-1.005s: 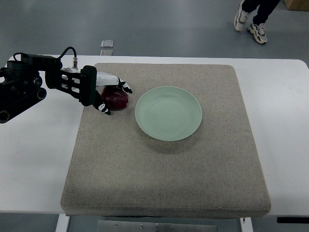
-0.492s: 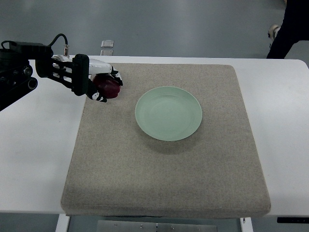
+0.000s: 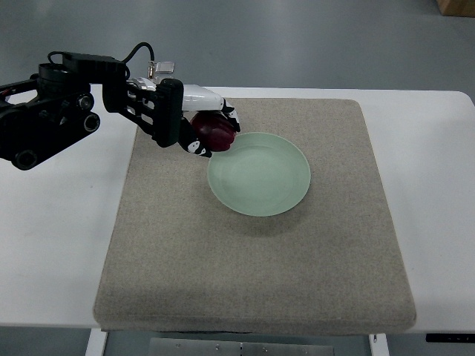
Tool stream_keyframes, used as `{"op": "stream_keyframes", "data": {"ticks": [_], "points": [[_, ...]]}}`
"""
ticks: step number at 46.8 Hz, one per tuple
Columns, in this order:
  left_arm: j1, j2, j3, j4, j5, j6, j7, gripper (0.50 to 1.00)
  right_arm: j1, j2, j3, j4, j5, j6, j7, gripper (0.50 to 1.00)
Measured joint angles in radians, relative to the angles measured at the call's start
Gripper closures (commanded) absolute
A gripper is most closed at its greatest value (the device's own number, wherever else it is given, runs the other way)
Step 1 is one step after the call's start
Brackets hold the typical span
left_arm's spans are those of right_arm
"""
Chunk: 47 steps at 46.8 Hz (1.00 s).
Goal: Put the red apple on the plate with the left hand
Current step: 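Lift the held apple and carry it over the green plate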
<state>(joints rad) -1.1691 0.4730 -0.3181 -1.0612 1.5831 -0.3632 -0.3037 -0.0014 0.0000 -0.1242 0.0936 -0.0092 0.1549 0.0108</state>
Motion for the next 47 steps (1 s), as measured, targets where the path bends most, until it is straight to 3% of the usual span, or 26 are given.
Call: {"op": "stream_keyframes", "data": {"ticks": [22, 27, 39, 47], "points": [[-0.010, -0.132, 0.038, 0.045, 0.003, 0.009, 0.009, 0.986, 0.000, 0.000, 0.000, 0.000, 0.000, 0.000, 0.000, 0.536], [-0.001, -0.152, 0.040, 0.048, 0.003, 0.009, 0.009, 0.915, 0.000, 0.000, 0.000, 0.000, 0.000, 0.000, 0.000, 0.536], [0.008, -0.163, 0.065, 0.063, 0.004, 0.004, 0.009, 0.872, 0.000, 0.000, 0.000, 0.000, 0.000, 0.000, 0.000, 0.536], [0.009, -0.163, 0.088, 0.064, 0.004, 0.006, 0.009, 0.720, 0.000, 0.000, 0.000, 0.000, 0.000, 0.000, 0.000, 0.536]]}}
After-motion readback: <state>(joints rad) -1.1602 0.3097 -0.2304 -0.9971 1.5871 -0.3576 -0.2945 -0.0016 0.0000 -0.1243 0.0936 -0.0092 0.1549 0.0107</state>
